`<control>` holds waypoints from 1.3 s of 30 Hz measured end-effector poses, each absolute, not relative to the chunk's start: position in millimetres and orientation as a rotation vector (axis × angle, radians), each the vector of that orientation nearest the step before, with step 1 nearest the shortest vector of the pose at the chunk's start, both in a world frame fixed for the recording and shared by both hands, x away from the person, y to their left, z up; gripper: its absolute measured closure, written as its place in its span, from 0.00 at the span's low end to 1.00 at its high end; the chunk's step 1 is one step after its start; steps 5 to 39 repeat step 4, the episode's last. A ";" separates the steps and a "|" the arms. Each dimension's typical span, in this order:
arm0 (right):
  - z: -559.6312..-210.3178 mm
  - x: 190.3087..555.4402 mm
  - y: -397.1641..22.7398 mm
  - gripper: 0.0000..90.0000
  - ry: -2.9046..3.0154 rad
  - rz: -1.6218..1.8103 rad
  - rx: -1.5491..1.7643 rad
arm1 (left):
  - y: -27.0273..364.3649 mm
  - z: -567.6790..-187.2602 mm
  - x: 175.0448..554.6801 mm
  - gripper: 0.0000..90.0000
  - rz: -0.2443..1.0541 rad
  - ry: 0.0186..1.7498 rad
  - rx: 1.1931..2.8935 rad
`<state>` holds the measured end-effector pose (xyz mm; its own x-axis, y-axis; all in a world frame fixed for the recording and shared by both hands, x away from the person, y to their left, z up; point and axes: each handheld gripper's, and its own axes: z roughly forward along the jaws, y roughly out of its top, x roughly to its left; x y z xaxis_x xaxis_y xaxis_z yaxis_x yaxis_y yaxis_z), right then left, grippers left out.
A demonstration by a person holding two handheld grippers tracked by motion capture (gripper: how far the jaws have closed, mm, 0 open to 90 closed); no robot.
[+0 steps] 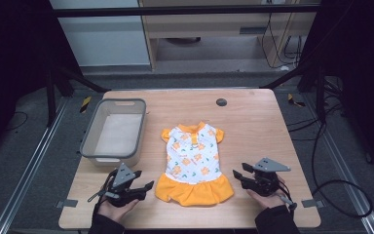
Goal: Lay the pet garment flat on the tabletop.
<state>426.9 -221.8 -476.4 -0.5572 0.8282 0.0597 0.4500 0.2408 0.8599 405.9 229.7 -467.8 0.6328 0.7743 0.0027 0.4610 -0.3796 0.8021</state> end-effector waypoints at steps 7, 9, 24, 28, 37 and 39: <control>-477.6 424.6 -238.8 0.44 2.049 1.207 1.224 | 247.3 -469.9 401.7 0.34 0.493 1.005 2.010; -477.6 424.6 -238.8 0.44 2.049 1.207 1.224 | 247.3 -469.9 401.7 0.34 0.493 1.005 2.010; -477.6 424.6 -238.8 0.44 2.049 1.207 1.224 | 247.3 -469.9 401.7 0.34 0.493 1.005 2.010; -477.6 424.6 -238.8 0.44 2.049 1.207 1.224 | 247.3 -469.9 401.7 0.34 0.493 1.005 2.010; -477.6 424.6 -238.8 0.44 2.049 1.207 1.224 | 247.3 -469.9 401.7 0.34 0.493 1.005 2.010; -477.6 424.6 -238.8 0.44 2.049 1.207 1.224 | 247.3 -469.9 401.7 0.34 0.493 1.005 2.010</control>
